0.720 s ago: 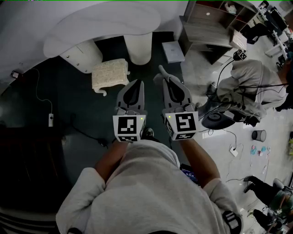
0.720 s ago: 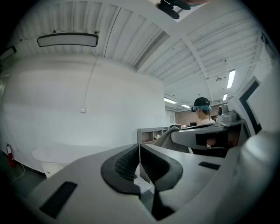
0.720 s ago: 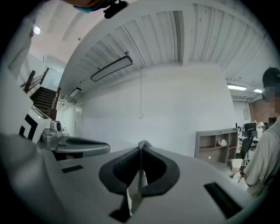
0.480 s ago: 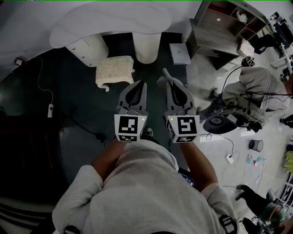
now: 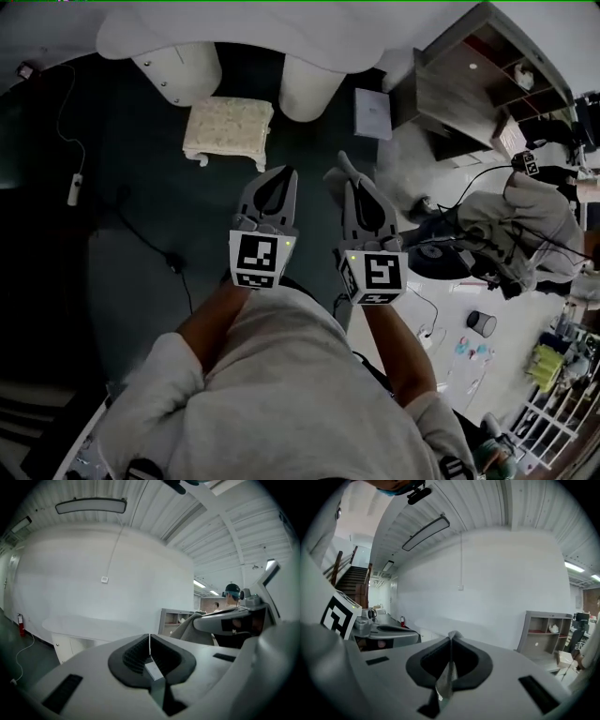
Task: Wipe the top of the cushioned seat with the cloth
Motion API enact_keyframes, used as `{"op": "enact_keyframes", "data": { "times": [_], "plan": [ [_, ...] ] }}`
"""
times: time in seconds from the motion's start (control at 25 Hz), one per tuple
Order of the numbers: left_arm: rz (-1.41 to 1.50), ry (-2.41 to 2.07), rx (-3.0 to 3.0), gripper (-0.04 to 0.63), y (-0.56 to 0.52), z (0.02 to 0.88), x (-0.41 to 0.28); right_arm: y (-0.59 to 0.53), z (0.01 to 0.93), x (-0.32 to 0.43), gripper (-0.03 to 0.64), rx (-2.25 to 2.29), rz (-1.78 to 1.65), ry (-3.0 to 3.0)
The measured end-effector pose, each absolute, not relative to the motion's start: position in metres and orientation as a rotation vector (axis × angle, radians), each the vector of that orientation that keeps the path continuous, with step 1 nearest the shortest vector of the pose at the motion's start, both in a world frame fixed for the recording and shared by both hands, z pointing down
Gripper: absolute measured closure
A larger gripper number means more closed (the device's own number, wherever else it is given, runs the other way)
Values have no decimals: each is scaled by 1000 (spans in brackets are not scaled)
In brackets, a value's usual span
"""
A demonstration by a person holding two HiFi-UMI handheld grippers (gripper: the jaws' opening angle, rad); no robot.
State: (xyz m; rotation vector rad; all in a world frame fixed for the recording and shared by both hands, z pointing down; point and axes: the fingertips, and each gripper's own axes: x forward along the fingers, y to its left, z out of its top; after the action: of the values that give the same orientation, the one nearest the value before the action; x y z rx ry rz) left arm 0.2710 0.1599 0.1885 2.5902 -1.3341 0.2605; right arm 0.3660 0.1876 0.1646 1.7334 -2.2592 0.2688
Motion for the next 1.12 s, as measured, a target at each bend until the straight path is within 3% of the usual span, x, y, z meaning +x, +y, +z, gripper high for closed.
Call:
{"op": "enact_keyframes", "data": {
  "times": [0.4,1.12],
  "plan": [
    [285,-1521,2393,574,81,227,166,87,193,244,603,1342,203,-2434],
    [227,-1851,1876,574,-10,311,77,-42,294,173,603,707,133,-2436]
  ]
}}
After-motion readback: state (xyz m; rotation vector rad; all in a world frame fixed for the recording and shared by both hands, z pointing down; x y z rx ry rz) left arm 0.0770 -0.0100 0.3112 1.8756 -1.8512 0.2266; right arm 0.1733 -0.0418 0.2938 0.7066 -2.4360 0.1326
